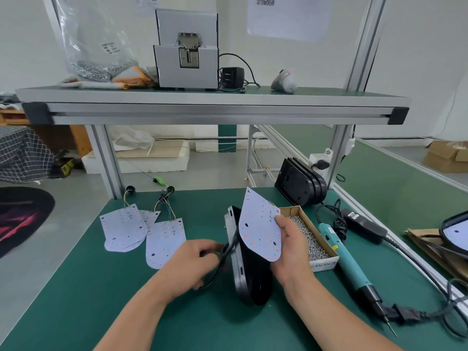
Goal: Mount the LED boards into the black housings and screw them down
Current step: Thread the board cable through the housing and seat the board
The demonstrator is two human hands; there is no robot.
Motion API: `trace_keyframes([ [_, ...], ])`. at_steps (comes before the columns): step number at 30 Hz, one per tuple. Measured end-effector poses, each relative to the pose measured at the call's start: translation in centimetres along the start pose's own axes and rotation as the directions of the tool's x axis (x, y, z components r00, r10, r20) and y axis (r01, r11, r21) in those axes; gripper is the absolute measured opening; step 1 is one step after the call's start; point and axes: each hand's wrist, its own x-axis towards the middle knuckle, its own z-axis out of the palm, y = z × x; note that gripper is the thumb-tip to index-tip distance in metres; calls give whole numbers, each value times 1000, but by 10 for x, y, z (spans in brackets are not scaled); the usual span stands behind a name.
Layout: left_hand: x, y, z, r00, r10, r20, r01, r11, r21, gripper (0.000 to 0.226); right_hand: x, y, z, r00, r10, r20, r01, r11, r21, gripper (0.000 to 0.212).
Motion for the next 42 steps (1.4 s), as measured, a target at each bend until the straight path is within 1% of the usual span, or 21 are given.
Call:
trace_keyframes([
  [3,-3,4,-3,997,27,72,-23,998,-57,25,1,0,0,1000,-11,-3,11,1000,-5,31],
  [4,-3,4,-4,997,35,68,-27,994,-109,25,2,-1,0,1000,-10,2,10,1000,-7,32],
  [7,-4,2,-9,998,63,25,-54,959,-280,47,1,-2,1,1000,4,8,-3,1000,-30,32],
  [10,-4,1,-9,998,64,-24,-68,955,-289,42,0,-2,2,1000,13,5,-12,998,-59,30],
  [12,-2,-1,-7,996,43,-84,-64,962,-266,52,0,-2,2,1000,9,7,-9,998,-60,34],
  [15,0,-5,-10,993,-4,-120,-39,934,-356,80,-1,-4,3,1000,2,-10,-2,999,-43,40],
  [16,1,-7,-12,991,-11,-137,-42,924,-381,84,-1,-4,3,1000,-1,-19,0,999,-39,40],
  [20,4,-8,-14,980,-57,-193,-43,879,-475,60,-1,-4,3,998,-39,-43,39,999,-8,38],
  [22,7,-9,-11,968,-124,-220,-29,812,-583,43,0,-4,1,997,-56,-56,57,998,10,36],
  [23,9,-9,-9,960,-153,-232,-39,752,-658,31,0,-4,1,996,-62,-61,63,998,18,36],
  [25,12,-9,-7,948,-208,-241,-86,562,-823,17,-1,-4,2,996,-67,-61,69,997,25,38],
  [27,14,-9,-7,960,-189,-209,-135,344,-929,7,-1,-4,2,996,-72,-61,73,997,9,40],
  [28,13,-8,-9,966,-159,-206,-159,262,-952,7,-1,-5,2,995,-75,-63,75,997,-1,40],
  [30,13,-8,-13,969,-124,-214,-188,193,-963,7,-1,-6,2,995,-75,-61,74,997,-9,40],
  [31,12,-6,-13,967,-129,-218,-190,199,-961,4,-1,-6,1,996,-73,-60,73,997,-12,39],
  [33,13,-6,-14,960,-148,-238,-182,319,-930,17,-1,-5,1,996,-62,-63,62,998,-12,40],
  [35,13,-3,-10,943,-135,-304,-187,541,-820,19,-1,-3,2,997,-47,-58,46,999,-8,39],
  [37,11,0,-3,917,-53,-396,-180,829,-529,7,-1,-1,3,998,-33,-53,32,999,-19,35],
  [38,10,0,1,905,7,-426,-168,924,-343,5,-1,0,3,999,-27,-45,26,999,-25,33],
  [40,10,0,10,906,103,-411,-125,992,-27,16,-2,2,3,1000,-17,-26,16,999,-33,31],
  [42,10,0,16,930,141,-338,-98,985,142,30,-2,2,3,1000,-15,-18,14,999,-36,31],
])
